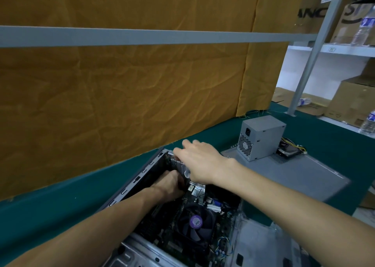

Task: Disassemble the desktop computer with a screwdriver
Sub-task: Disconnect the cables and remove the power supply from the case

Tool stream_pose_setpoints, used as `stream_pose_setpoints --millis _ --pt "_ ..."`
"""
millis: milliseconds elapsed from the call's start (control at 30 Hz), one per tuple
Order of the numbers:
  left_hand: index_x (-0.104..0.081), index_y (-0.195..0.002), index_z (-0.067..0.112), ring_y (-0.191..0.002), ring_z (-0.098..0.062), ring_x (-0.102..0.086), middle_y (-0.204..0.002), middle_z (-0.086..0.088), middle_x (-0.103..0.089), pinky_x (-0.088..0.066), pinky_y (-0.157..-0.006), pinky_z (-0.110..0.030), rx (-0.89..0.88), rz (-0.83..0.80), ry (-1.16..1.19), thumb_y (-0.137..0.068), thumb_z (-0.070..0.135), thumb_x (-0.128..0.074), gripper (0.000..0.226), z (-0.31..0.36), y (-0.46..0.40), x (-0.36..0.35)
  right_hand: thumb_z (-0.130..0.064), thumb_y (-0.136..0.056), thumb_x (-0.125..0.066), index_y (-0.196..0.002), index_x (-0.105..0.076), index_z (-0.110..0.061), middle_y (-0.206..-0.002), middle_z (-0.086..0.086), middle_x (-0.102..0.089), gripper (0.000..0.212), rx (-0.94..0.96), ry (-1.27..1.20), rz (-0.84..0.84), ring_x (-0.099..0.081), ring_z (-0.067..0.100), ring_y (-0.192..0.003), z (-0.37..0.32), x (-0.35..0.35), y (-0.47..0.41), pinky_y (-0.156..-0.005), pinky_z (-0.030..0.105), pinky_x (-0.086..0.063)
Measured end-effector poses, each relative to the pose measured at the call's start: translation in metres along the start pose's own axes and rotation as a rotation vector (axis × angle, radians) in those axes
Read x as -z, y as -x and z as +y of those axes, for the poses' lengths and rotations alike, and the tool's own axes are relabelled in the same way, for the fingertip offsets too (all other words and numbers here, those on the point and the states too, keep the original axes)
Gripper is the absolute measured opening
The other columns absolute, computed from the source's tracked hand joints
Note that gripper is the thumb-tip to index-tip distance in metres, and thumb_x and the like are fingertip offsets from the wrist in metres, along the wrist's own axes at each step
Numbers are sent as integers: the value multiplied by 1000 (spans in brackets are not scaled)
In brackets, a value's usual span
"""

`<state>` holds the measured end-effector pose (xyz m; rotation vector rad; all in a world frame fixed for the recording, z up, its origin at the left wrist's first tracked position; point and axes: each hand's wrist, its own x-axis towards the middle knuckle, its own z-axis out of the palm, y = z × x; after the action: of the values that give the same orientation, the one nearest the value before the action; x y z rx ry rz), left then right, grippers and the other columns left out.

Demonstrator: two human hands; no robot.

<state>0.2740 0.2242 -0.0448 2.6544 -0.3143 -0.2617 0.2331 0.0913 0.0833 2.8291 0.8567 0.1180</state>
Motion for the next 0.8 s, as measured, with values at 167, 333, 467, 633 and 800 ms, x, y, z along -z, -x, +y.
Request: stream_pose_setpoints --millis 167,333,467,633,800 --pt "-67 -82 11 -78 -23 -68 -83 -9 -72 -51 -66 -28 3 2 -52 -80 16 -67 5 4 2 1 -26 -92 -68 -121 -56 -11 -114 10 -60 34 18 136 42 -66 36 -102 -5 -5 5 -67 37 -35" --pt "-70 -98 12 -92 -32 -71 -96 -13 -73 -56 -76 -33 36 29 -143 -83 23 -69 19 11 5 0 -44 -86 -71 -98 -71 -20 -99 2 -68 27 -70 -146 226 -67 26 -83 20 23 26 -65 32 -44" --pt "-75 -93 15 -91 -26 -73 -92 -7 -75 -57 -79 -30 63 48 -203 -85 25 -70 13 18 5 2 -52 -88 -71 -77 -79 -23 -68 -4 -71 32 -400 -679 397 -60 16 -55 73 34 45 -58 33 -48" --pt "-75 -93 14 -90 -27 -73 -92 -6 -75 -60 -83 -36 25 60 -342 -86 25 -68 15 22 10 3 -43 -95 -67 -107 -74 -1 -64 6 -65 45 -791 -1847 277 -44 10 -44 98 2 52 -43 22 -40" --pt "-71 -91 14 -91 -31 -72 -94 -9 -75 -60 -80 -38 -17 77 -429 -85 28 -67 16 22 12 2 -53 -90 -70 -92 -75 -7 -65 1 -55 47 -524 -2172 -118 -44 11 -45 75 -14 31 -42 24 -40"
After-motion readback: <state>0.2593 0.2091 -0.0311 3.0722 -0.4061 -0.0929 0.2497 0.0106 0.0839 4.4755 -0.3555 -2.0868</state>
